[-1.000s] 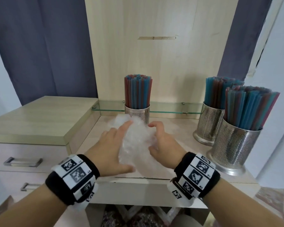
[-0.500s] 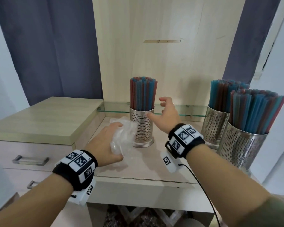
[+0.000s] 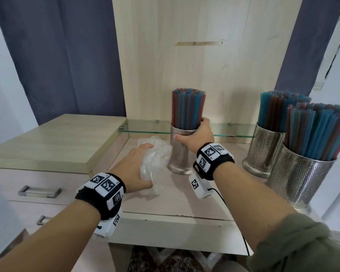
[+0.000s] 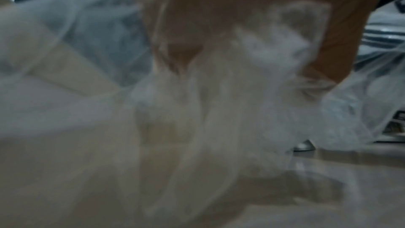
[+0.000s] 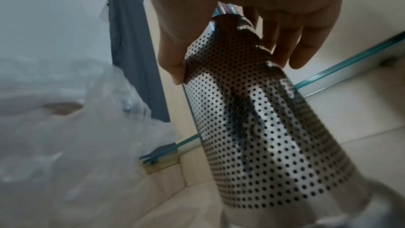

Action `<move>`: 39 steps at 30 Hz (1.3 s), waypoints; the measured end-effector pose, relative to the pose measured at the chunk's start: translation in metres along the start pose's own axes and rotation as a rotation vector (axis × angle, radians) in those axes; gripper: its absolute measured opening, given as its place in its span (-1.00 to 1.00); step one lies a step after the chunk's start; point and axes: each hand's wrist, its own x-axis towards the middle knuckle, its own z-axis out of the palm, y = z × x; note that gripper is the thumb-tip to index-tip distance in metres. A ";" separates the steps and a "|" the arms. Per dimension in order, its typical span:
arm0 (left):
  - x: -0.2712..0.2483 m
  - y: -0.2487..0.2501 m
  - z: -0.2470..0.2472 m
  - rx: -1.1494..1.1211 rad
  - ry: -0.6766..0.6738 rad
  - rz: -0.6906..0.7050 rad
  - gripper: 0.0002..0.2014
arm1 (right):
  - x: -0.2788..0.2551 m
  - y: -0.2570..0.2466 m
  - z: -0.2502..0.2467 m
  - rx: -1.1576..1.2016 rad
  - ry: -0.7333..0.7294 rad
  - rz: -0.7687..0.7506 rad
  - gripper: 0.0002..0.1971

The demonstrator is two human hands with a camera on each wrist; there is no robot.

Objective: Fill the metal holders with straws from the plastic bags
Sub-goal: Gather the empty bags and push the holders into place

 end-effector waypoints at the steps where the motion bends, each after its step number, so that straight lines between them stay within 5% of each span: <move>1: 0.003 -0.001 0.001 -0.011 0.009 0.003 0.06 | 0.003 0.006 -0.004 0.003 0.055 0.017 -0.04; 11: 0.020 0.007 0.020 -0.120 0.042 0.012 0.02 | 0.012 0.013 -0.040 -0.065 -0.029 0.093 -0.05; 15: 0.022 0.009 0.021 -0.141 0.042 0.017 0.03 | -0.021 -0.005 -0.063 -0.222 -0.086 -0.006 -0.14; 17: 0.024 0.007 0.021 -0.149 0.045 0.008 0.04 | -0.048 -0.008 -0.083 -0.348 0.066 -0.241 -0.21; 20: 0.025 0.006 0.022 -0.154 0.037 -0.009 0.03 | -0.082 0.000 -0.127 -0.393 0.529 -0.570 -0.38; 22: 0.025 0.008 0.024 -0.150 0.024 -0.015 0.03 | -0.091 0.014 -0.160 -0.391 0.798 -0.570 -0.40; 24: 0.025 0.012 0.025 -0.151 0.013 -0.023 0.02 | -0.091 0.033 -0.185 -0.351 0.936 -0.409 -0.21; 27: 0.024 0.016 0.025 -0.163 0.008 -0.038 0.01 | -0.084 0.064 -0.196 -0.103 0.765 -0.139 0.16; 31: 0.022 0.018 0.022 -0.193 0.031 -0.060 -0.01 | -0.083 0.076 -0.192 -0.062 0.589 -0.025 0.18; 39: 0.021 0.023 0.022 -0.191 0.025 -0.098 -0.02 | -0.071 0.048 -0.138 -0.085 0.271 -0.027 -0.24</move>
